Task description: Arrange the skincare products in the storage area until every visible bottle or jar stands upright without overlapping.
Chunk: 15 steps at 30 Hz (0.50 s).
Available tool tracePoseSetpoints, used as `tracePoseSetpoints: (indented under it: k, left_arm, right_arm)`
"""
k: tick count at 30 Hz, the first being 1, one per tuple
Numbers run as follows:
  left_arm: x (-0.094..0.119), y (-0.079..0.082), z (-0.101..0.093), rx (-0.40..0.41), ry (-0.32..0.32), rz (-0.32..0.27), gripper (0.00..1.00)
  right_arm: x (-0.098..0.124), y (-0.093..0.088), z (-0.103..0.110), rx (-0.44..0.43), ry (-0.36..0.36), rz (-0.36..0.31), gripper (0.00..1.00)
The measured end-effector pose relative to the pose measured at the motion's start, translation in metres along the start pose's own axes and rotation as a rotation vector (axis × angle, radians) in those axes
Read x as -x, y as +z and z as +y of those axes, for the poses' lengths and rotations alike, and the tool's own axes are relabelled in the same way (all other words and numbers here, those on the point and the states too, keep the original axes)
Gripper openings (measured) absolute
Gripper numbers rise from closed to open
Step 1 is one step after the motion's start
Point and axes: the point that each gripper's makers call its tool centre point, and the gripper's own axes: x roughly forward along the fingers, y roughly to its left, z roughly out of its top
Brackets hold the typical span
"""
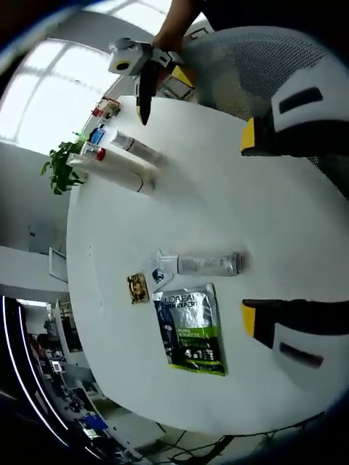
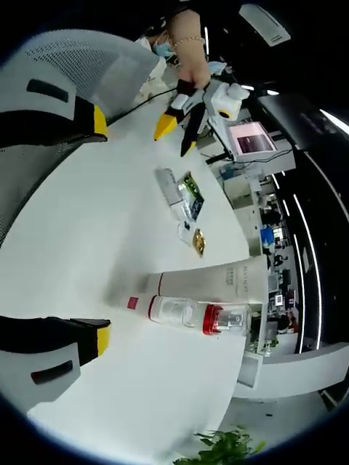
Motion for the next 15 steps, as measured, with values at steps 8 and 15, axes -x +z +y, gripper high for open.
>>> tracePoseSetpoints:
  k: [8, 15]
  left_arm:
    - [-0.019, 0.015, 0.021, -0.069, 0.029, 0.109, 0.62]
    - [-0.041, 0.028, 0.029, -0.146, 0.024, 0.182, 0.55]
  right_arm:
    - [-0.001, -0.001, -0.001, -0.001, 0.0, 0.001, 1.0]
    - [0.0, 0.0, -0.003, -0.007, -0.009, 0.001, 1.0]
